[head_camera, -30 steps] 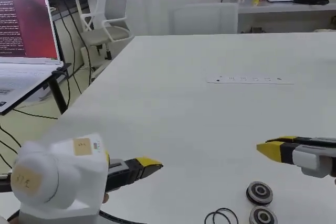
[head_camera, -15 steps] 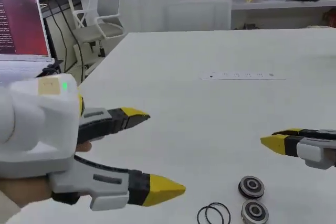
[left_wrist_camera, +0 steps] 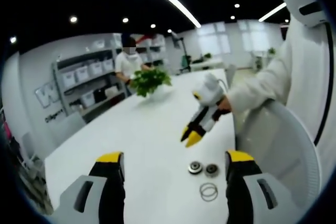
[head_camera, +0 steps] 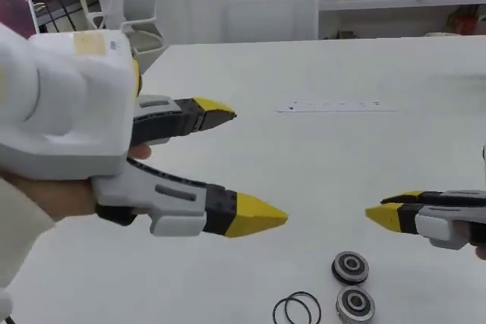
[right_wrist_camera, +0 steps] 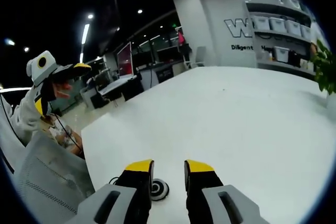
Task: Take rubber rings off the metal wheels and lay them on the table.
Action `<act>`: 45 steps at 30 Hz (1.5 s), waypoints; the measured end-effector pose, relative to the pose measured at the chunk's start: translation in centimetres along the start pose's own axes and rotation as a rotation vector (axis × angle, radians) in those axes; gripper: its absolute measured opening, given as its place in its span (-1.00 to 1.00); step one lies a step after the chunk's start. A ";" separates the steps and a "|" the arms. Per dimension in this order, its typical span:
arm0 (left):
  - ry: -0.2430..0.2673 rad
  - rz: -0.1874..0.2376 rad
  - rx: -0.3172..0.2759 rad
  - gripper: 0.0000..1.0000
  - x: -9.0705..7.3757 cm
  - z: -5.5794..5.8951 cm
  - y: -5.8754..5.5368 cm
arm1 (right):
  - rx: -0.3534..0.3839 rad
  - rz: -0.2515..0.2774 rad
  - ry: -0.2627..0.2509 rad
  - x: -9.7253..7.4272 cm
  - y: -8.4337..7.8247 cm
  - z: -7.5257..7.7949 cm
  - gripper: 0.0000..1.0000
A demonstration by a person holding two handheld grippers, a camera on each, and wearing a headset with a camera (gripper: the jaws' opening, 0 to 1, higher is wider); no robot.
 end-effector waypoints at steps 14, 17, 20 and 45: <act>-0.109 0.057 0.075 0.57 5.9 -0.9 2.8 | 0.015 -0.023 -0.025 -0.3 -0.8 0.9 -0.59; -0.124 0.080 0.075 0.56 7.0 -0.9 2.9 | 0.022 -0.024 -0.026 -0.2 -0.9 1.0 -0.59; -0.113 0.087 0.054 0.44 9.4 -1.1 0.7 | 0.020 -0.036 -0.023 -0.2 -1.2 1.1 -0.61; -0.125 -0.064 -0.034 0.01 15.2 2.3 -9.2 | -0.010 -0.117 -0.014 0.6 -2.8 0.9 -0.66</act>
Point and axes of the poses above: the centre of the closed fingertips' face, and the gripper's own axes: x roughly forward along the fingers, z roughly to its right, y roughly out of its top, the point moved 5 cm from there along -x, roughly backward along the fingers, and after that the axes turned 2 degrees about x, right-handed, at the moved point
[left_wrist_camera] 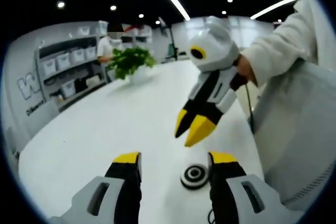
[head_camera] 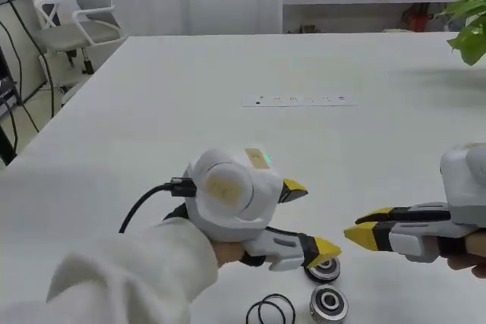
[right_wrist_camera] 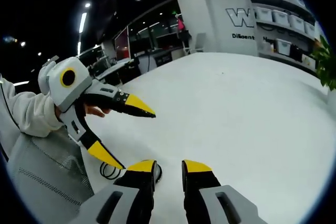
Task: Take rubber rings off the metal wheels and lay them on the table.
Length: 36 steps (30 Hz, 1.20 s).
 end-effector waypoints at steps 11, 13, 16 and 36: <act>0.018 -0.030 -0.061 -0.32 1.0 0.3 -1.9 | -0.012 -0.024 0.012 0.3 -0.4 -0.3 -0.67; 0.004 -0.027 -0.084 -0.42 1.1 0.5 -2.0 | -0.013 -0.025 0.012 0.3 -0.4 -0.2 -0.67; 0.008 -0.030 -0.091 -0.49 1.3 0.6 -2.3 | -0.014 -0.026 0.016 0.4 -0.4 -0.3 -0.67; -0.058 -0.055 -0.073 -0.75 1.9 2.1 -3.1 | -0.051 -0.155 0.090 1.4 -3.0 -0.9 -0.66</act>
Point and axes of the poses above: the centre of the closed fingertips' face, and the gripper's own axes: x roughly forward along the fingers, z roughly to its right, y roughly out of its top, the point moved 5 cm from there along -x, roughly backward along the fingers, and after that the axes turned 2 degrees about x, right-handed, at the moved point
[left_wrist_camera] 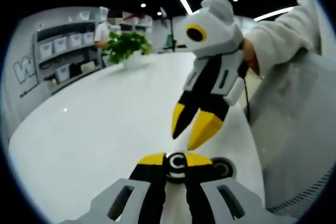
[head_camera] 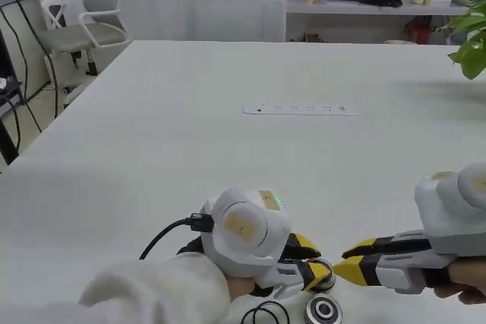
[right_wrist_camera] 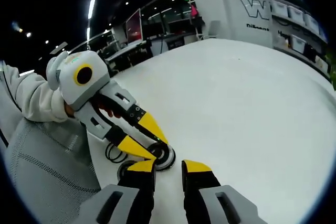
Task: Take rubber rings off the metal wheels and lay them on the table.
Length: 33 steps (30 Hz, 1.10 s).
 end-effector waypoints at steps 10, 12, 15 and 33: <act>-0.025 0.000 -0.033 -0.68 -0.1 0.3 -0.3 | -0.023 -0.060 0.007 0.5 -1.1 -0.2 -0.65; -0.017 -0.014 -0.023 -0.71 -0.2 0.3 -0.5 | -0.036 -0.063 0.015 0.7 -1.2 -0.5 -0.65; -0.020 -0.004 -0.009 -0.71 -0.3 0.3 -0.3 | -0.060 -0.055 0.008 1.0 -1.2 -0.6 -0.66; 0.001 0.000 0.008 -0.72 0.0 -0.2 -0.4 | -0.163 0.011 -0.008 1.9 -0.5 -0.8 -0.54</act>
Point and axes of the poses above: the centre of the closed fingertips' face, and the gripper's own axes: x roughly forward along the fingers, z roughly to its right, y roughly out of its top, the point moved 5 cm from there along -x, roughly backward along the fingers, and after that the axes turned 2 degrees about x, right-handed, at the moved point
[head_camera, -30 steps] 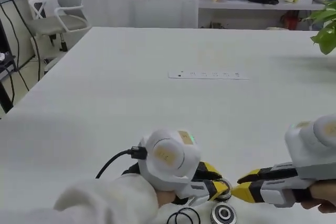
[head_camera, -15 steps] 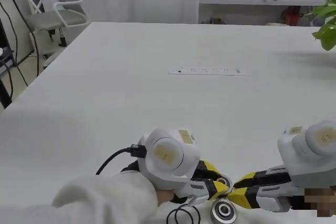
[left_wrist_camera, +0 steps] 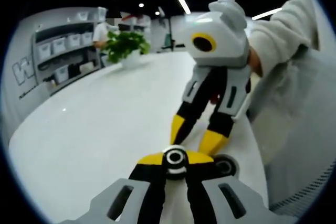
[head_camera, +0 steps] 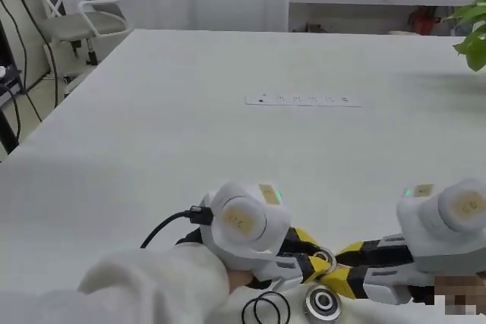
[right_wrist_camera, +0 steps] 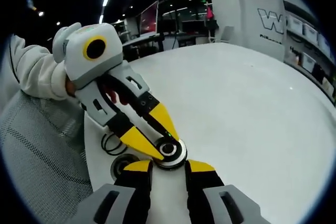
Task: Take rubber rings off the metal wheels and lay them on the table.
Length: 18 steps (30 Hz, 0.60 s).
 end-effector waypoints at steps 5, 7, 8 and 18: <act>0.013 0.001 -0.005 -0.72 0.1 -0.2 0.0 | 0.026 0.031 -0.008 0.1 0.3 0.1 -0.46; 0.015 0.000 -0.006 -0.72 0.1 -0.2 0.0 | 0.003 0.019 -0.033 0.1 0.2 0.3 -0.56; 0.018 0.000 -0.007 -0.72 0.1 -0.2 0.0 | -0.029 0.007 -0.016 0.1 0.0 0.3 -0.60; 0.027 -0.002 -0.025 -0.72 0.0 -0.5 -0.2 | -0.023 -0.005 -0.010 -0.1 0.0 0.3 -0.75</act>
Point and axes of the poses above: the centre of the closed fingertips' face, and the gripper's own axes: x roughly forward along the fingers, z roughly to its right, y roughly out of its top, the point moved 5 cm from there along -x, roughly backward along the fingers, and after that the axes turned 2 degrees about x, right-handed, at the moved point
